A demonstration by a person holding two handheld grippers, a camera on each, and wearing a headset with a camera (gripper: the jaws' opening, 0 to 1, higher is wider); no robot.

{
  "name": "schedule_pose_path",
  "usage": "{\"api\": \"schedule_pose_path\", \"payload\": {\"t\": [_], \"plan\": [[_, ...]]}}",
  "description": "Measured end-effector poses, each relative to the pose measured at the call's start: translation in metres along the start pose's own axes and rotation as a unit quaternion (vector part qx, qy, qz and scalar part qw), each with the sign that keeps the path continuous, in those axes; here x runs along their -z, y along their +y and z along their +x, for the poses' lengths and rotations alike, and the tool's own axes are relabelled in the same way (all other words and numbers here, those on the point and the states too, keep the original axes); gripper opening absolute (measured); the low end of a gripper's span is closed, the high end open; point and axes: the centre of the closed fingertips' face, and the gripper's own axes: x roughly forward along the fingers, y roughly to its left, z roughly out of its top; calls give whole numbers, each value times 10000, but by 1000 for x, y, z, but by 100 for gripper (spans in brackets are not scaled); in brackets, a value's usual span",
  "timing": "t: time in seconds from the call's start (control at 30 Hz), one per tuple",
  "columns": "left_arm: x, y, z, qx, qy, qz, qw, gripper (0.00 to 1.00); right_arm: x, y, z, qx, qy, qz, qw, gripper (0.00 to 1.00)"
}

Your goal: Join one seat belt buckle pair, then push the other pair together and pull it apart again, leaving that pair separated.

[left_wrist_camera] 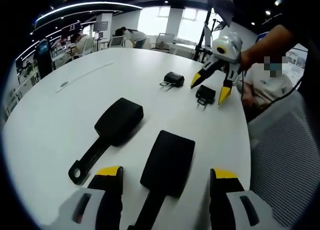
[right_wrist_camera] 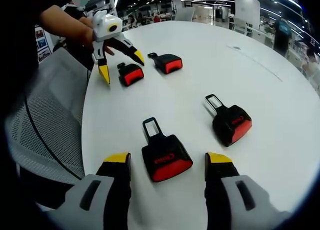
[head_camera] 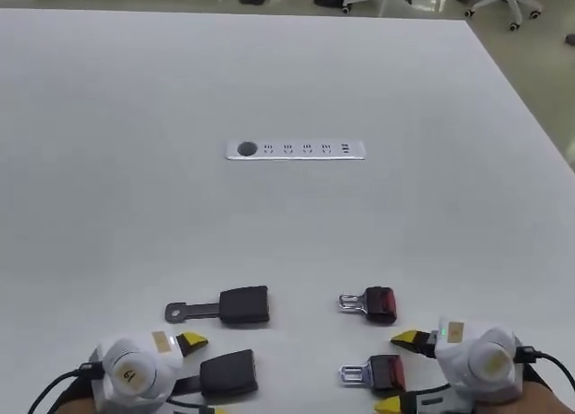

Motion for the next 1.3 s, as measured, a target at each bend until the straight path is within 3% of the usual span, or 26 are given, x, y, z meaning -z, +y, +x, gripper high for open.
{"api": "schedule_pose_path", "payload": {"t": [0.13,0.33,0.43,0.5,0.67,0.73,0.83,1.07,1.17,1.3], "plan": [[3,1,2,-14,101,331,9994,62,0,1,-3,-57,48,-70,9999,55],[7,4,4,-48,182,525,9984,58,-1,4,-7,-112,125,-228,9996,51],[6,5,0,-128,296,777,9965,40,-6,7,-8,-172,102,-228,9995,46],[9,5,-2,-105,360,967,9946,35,-6,7,-8,-172,119,-283,9994,45],[10,8,-5,1,275,1101,9935,35,-9,7,-9,-170,188,-354,9990,40],[11,7,-5,84,292,1294,9911,34,-10,7,-9,-154,272,-646,9974,37],[13,6,-4,203,337,1409,9892,33,-11,9,-8,-174,324,-606,9975,37],[16,5,-2,558,666,1777,9802,33,-8,6,-5,-243,531,-733,9956,36],[15,4,-2,583,730,1819,9789,33,-6,4,-4,-300,676,-778,9942,36],[16,4,-1,571,754,1750,9800,33,-3,2,-2,-305,775,-841,9930,36]]}}
